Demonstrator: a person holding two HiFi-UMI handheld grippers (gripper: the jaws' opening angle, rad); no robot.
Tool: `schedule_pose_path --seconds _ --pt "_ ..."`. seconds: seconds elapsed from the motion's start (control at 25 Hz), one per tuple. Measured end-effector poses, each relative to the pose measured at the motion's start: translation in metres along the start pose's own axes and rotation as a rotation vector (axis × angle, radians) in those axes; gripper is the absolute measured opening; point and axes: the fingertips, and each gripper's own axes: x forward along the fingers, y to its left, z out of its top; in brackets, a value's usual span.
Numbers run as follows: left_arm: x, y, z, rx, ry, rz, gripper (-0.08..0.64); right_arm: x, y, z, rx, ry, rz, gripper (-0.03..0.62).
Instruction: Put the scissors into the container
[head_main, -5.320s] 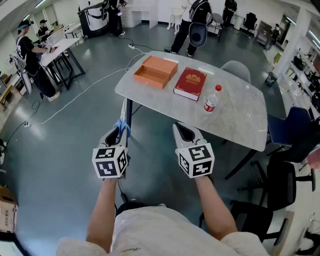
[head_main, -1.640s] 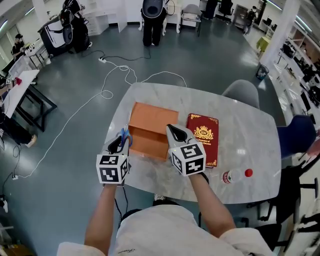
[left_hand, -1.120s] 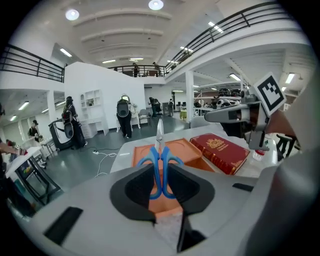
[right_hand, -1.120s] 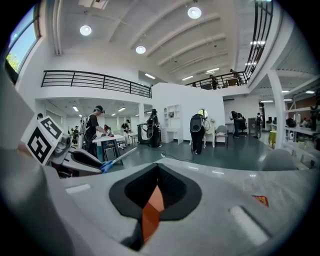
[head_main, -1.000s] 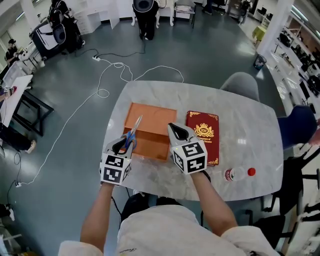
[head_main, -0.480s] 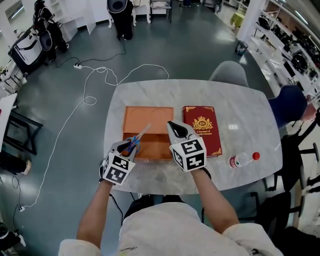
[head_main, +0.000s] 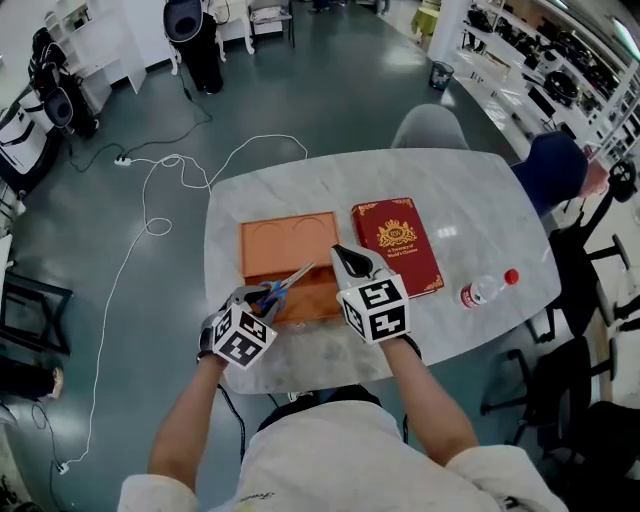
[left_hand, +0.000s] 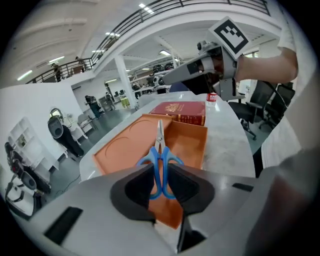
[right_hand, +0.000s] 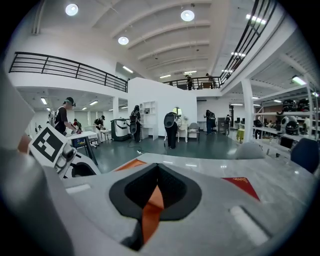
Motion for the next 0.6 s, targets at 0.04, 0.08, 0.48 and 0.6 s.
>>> schedule_pose_path --seconds 0.04,0.08,0.48,0.6 --pt "0.002 -0.001 -0.001 0.022 0.004 -0.013 0.084 -0.001 -0.001 -0.001 0.003 0.001 -0.011 0.005" --pt "0.004 -0.001 -0.001 0.041 0.007 -0.027 0.084 -0.002 -0.001 -0.003 0.006 0.002 -0.022 0.005" --pt "0.033 -0.009 -0.002 0.146 0.065 -0.156 0.084 -0.018 -0.013 -0.02 0.04 0.018 -0.122 0.005" --pt "0.039 -0.012 -0.002 0.178 0.096 -0.184 0.085 -0.024 -0.018 -0.022 0.049 0.018 -0.146 0.005"
